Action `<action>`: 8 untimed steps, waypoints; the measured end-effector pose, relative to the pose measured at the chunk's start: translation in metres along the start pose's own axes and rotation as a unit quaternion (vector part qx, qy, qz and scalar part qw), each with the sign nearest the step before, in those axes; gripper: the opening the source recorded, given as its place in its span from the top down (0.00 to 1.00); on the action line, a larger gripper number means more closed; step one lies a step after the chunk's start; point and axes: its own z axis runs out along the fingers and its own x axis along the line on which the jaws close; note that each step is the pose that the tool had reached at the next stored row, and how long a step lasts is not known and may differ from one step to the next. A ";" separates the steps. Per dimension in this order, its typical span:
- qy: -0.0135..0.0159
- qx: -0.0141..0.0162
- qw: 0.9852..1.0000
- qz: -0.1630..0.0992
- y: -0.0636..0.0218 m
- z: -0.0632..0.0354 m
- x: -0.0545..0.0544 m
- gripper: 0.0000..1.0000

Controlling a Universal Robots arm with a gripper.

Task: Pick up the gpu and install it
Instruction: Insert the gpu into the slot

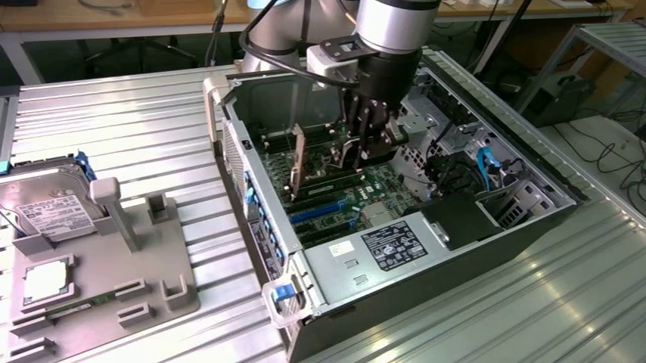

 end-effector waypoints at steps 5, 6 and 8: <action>0.000 0.000 1.000 0.000 0.0010 0.0037 0.000 0.72; 0.000 0.000 1.000 0.000 0.0016 0.0049 0.000 0.72; 0.000 0.000 1.000 0.000 0.0034 0.0084 0.000 0.72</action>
